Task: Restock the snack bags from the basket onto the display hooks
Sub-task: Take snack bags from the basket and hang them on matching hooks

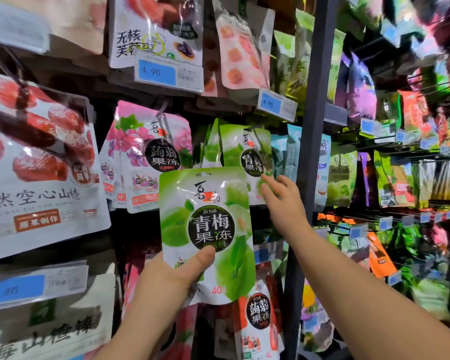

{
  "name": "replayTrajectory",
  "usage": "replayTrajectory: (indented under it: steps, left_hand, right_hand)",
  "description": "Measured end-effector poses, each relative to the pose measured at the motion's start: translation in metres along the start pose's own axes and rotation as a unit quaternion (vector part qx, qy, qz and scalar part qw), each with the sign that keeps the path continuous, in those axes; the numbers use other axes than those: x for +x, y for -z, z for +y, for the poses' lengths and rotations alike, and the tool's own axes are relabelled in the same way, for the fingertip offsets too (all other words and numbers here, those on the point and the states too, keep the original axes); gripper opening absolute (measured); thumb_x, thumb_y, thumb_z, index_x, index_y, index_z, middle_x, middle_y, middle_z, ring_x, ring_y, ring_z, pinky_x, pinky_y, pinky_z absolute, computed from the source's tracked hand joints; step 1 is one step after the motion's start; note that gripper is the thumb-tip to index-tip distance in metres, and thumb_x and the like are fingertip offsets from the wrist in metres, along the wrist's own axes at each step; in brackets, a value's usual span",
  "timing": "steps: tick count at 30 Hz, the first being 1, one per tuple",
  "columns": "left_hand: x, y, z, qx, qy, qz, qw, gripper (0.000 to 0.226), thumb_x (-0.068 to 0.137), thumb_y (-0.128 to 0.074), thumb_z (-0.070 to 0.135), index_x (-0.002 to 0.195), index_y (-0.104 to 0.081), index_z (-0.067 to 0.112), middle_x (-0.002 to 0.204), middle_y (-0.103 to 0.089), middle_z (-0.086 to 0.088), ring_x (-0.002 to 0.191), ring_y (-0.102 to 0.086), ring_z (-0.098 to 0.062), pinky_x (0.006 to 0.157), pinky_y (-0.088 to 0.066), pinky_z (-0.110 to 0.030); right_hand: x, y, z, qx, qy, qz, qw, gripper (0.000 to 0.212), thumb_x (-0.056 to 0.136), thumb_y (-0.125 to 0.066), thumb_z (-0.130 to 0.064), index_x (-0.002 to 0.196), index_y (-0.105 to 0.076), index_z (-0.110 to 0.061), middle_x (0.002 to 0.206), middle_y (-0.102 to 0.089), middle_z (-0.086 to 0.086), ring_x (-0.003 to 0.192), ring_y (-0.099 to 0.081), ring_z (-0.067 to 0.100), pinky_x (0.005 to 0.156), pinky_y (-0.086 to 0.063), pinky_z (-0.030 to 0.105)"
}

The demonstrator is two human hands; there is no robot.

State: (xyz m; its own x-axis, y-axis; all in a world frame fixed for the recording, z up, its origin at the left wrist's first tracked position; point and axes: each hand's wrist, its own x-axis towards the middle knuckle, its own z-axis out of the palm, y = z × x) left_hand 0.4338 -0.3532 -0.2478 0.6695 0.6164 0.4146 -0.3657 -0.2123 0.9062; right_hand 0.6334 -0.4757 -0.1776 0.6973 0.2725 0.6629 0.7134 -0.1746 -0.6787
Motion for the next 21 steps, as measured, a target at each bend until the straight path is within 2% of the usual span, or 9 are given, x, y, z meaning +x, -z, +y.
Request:
replayTrajectory:
  steps: [4,6,9,11,13,15,18,20,21]
  left_hand:
    - [0.013,-0.02,0.015,-0.038,-0.003,-0.01,0.999,0.011,0.082,-0.076,0.02,0.076,-0.069,0.014,0.05,-0.056,0.009,0.036,-0.039,-0.004,0.042,-0.035,-0.017]
    - [0.021,-0.032,0.02,-0.029,-0.024,-0.017,0.999,0.01,0.084,-0.074,0.02,0.081,-0.068,0.013,0.047,-0.057,0.013,0.035,-0.042,0.002,0.041,-0.034,-0.011]
    - [0.032,-0.054,0.032,-0.044,-0.042,-0.032,0.998,0.005,0.087,-0.071,0.018,0.085,-0.068,0.015,0.046,-0.057,0.016,0.038,-0.047,0.005,0.042,-0.034,-0.007]
    - [0.042,-0.068,0.04,-0.066,-0.033,-0.034,0.997,0.007,0.087,-0.072,0.018,0.092,-0.07,0.014,0.055,-0.063,0.017,0.045,-0.052,0.006,0.046,-0.038,-0.007]
    - [0.053,-0.08,0.043,-0.051,-0.039,-0.04,0.997,0.012,0.086,-0.073,0.024,0.094,-0.071,0.016,0.066,-0.069,0.017,0.054,-0.059,0.004,0.052,-0.042,-0.009]
    - [0.062,-0.089,0.047,-0.031,-0.047,-0.037,0.998,0.011,0.085,-0.074,0.03,0.094,-0.073,0.023,0.081,-0.074,0.018,0.07,-0.067,0.001,0.06,-0.045,-0.011]
    - [0.07,-0.098,0.055,-0.007,-0.061,-0.032,0.998,0.006,0.089,-0.07,0.034,0.094,-0.071,0.031,0.092,-0.074,0.018,0.082,-0.067,0.002,0.065,-0.045,-0.009]
    - [0.074,-0.101,0.06,0.035,-0.055,-0.023,0.998,0.012,0.092,-0.063,0.043,0.096,-0.068,0.033,0.093,-0.069,0.018,0.084,-0.061,0.003,0.067,-0.043,-0.009]
    - [0.076,-0.102,0.061,0.052,-0.045,-0.015,0.997,0.015,0.093,-0.059,0.048,0.092,-0.065,0.035,0.091,-0.066,0.017,0.083,-0.058,0.0,0.072,-0.042,-0.015]
  right_hand:
    - [-0.01,0.013,-0.011,0.03,0.024,-0.003,0.999,0.032,0.106,-0.035,-0.036,0.115,-0.066,-0.037,0.12,-0.055,-0.019,0.116,-0.048,-0.001,0.089,-0.029,0.006]
    - [-0.016,0.019,-0.014,0.119,0.009,-0.02,0.993,0.039,0.105,-0.033,-0.046,0.105,-0.071,-0.038,0.111,-0.065,-0.013,0.11,-0.058,0.003,0.095,-0.04,0.019]
    - [-0.019,0.028,-0.013,0.22,-0.013,-0.073,0.973,0.033,0.098,-0.045,-0.056,0.118,-0.066,-0.039,0.123,-0.068,-0.004,0.118,-0.062,0.017,0.101,-0.047,0.041]
    - [-0.019,0.033,-0.011,0.229,-0.013,-0.108,0.967,0.052,0.086,-0.06,-0.064,0.132,-0.053,-0.041,0.131,-0.063,-0.01,0.122,-0.06,0.01,0.105,-0.046,0.04]
    - [-0.017,0.037,-0.006,0.243,-0.01,-0.116,0.963,0.063,0.086,-0.07,-0.047,0.141,-0.039,-0.043,0.13,-0.062,-0.011,0.117,-0.061,0.003,0.1,-0.049,0.031]
    - [-0.015,0.04,-0.005,0.259,-0.004,-0.117,0.959,0.069,0.088,-0.074,-0.03,0.139,-0.033,-0.054,0.14,-0.055,-0.01,0.124,-0.057,0.005,0.104,-0.048,0.032]
    - [-0.009,0.04,-0.003,0.256,0.016,-0.098,0.962,0.076,0.074,-0.075,-0.045,0.13,-0.032,-0.073,0.152,-0.043,-0.011,0.138,-0.046,0.013,0.113,-0.04,0.046]
    - [-0.006,0.037,-0.004,0.261,0.029,-0.078,0.962,0.067,0.086,-0.072,-0.034,0.125,-0.037,-0.075,0.147,-0.048,-0.011,0.131,-0.052,0.012,0.111,-0.042,0.046]
    - [-0.004,0.035,-0.002,0.258,0.034,-0.065,0.963,0.064,0.092,-0.068,-0.026,0.123,-0.04,-0.074,0.145,-0.05,-0.013,0.129,-0.054,0.009,0.111,-0.043,0.043]
